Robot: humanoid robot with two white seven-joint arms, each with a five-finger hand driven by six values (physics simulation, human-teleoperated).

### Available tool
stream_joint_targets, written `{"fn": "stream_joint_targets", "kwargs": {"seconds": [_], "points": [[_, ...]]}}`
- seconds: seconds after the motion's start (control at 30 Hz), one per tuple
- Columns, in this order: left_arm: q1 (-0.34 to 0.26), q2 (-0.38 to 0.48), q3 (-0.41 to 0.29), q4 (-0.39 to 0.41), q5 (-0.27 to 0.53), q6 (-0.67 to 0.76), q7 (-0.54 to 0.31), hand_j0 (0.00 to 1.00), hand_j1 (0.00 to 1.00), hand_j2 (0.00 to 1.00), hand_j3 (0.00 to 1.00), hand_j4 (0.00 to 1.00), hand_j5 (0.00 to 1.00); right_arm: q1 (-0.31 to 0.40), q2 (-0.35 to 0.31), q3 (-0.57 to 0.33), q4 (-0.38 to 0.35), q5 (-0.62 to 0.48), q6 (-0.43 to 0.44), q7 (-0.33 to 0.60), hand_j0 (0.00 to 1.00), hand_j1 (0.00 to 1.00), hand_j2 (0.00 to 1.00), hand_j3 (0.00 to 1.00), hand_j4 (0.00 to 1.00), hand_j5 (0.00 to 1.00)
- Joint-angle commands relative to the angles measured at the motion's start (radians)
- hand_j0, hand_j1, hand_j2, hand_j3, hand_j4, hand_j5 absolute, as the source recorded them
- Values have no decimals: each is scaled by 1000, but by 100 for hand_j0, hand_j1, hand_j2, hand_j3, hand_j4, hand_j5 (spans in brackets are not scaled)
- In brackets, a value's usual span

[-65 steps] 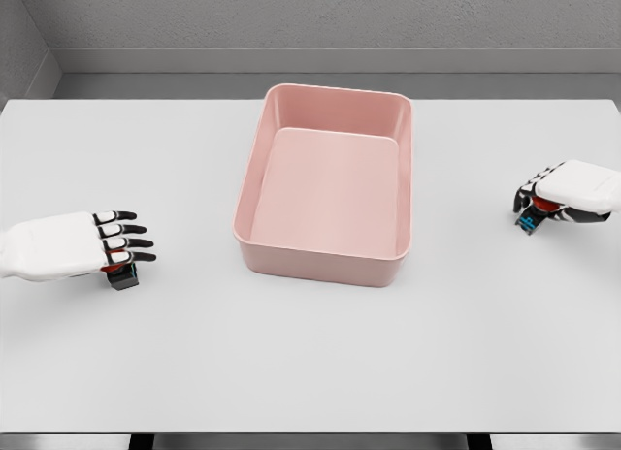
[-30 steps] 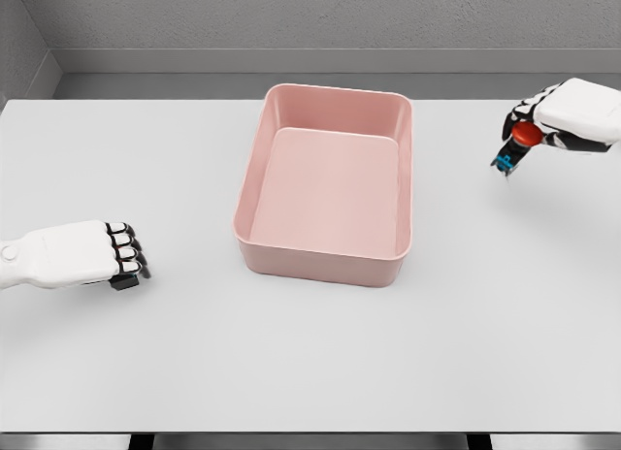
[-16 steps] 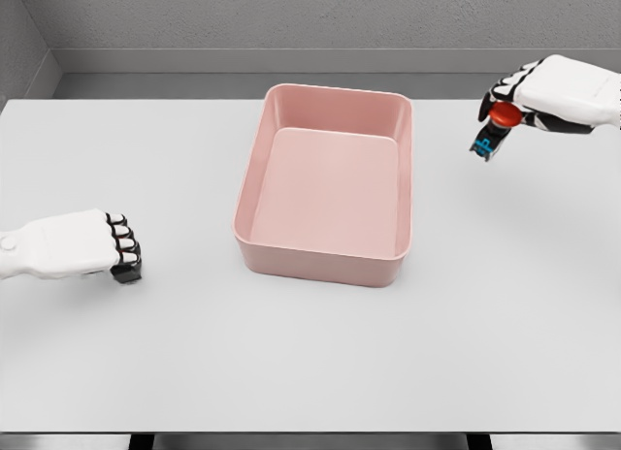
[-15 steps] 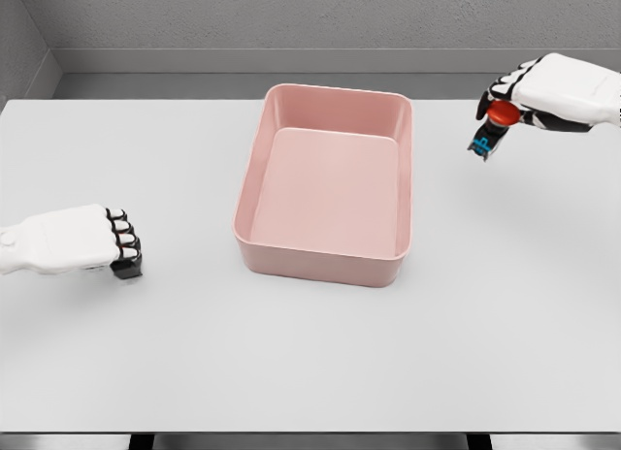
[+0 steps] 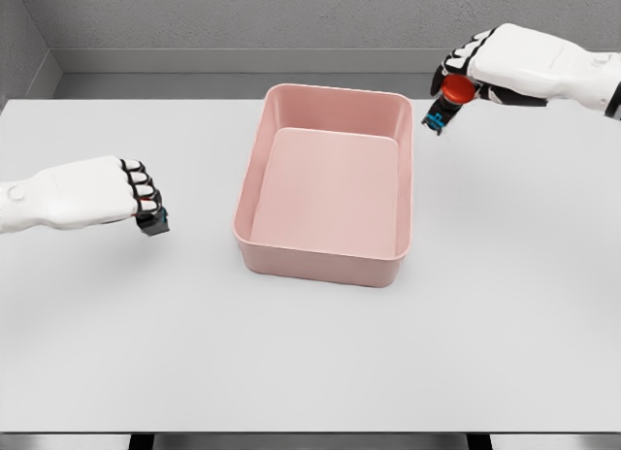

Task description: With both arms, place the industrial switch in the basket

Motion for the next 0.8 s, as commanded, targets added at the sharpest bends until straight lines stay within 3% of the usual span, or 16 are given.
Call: {"fn": "stream_joint_targets", "kwargs": {"seconds": [0.0, 0.4, 0.77], "points": [[-3, -13, 1, 2, 18, -1, 0, 51, 51, 51, 51, 51, 51, -2, 36, 14, -2, -7, 2, 0, 45, 45, 45, 45, 45, 45], [-52, -96, 2, 37, 60, -1, -3, 51, 51, 51, 51, 51, 51, -75, 180, 124, 17, -6, 2, 12, 46, 46, 46, 46, 46, 46], [-103, -122, 1, 51, 110, -1, -3, 51, 51, 51, 51, 51, 51, -69, 224, 233, 111, 25, 2, 23, 46, 46, 46, 46, 46, 46]]}}
